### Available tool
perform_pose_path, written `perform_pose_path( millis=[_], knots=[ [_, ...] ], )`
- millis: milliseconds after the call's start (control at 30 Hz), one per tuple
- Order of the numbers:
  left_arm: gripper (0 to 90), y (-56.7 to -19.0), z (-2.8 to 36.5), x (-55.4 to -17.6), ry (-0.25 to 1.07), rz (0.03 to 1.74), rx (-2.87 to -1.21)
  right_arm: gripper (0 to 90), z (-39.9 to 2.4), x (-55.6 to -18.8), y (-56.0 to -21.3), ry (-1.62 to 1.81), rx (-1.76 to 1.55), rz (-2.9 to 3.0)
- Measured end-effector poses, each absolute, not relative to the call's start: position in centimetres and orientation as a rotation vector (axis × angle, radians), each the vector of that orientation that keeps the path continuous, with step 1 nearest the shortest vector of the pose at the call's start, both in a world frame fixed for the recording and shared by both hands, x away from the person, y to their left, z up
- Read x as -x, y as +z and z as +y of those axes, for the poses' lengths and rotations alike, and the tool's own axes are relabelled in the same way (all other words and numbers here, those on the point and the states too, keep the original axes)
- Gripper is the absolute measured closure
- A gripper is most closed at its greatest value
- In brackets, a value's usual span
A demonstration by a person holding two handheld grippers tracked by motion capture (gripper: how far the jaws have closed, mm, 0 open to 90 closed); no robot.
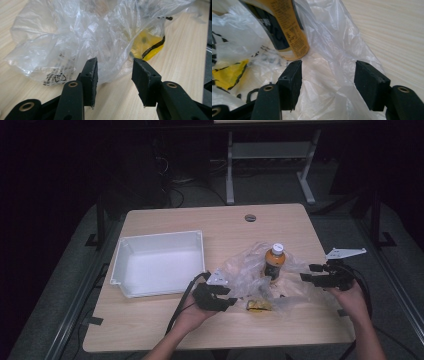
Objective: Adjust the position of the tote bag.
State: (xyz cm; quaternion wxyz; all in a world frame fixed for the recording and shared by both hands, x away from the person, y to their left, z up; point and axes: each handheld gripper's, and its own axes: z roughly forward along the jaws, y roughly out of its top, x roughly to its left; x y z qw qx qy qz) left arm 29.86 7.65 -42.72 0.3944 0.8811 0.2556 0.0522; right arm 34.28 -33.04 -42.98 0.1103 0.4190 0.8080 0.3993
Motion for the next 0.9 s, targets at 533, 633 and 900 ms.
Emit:
perform_pose_path(
  millis=[533,633,900],
  knots=[
    [50.1,-42.4,9.8,-28.9,0.143,0.661,-2.224,35.2,-32.6,-33.0,-40.8,1.228,-1.098,2.378],
    [49.4,-42.4,10.2,-28.7,0.143,0.672,-2.212,34.2,-32.4,-32.9,-40.5,1.221,-1.082,2.389],
    [47.0,-42.3,11.5,-28.3,0.154,0.685,-2.183,32.5,-32.3,-32.6,-40.1,1.215,-1.068,2.41]
  ],
)
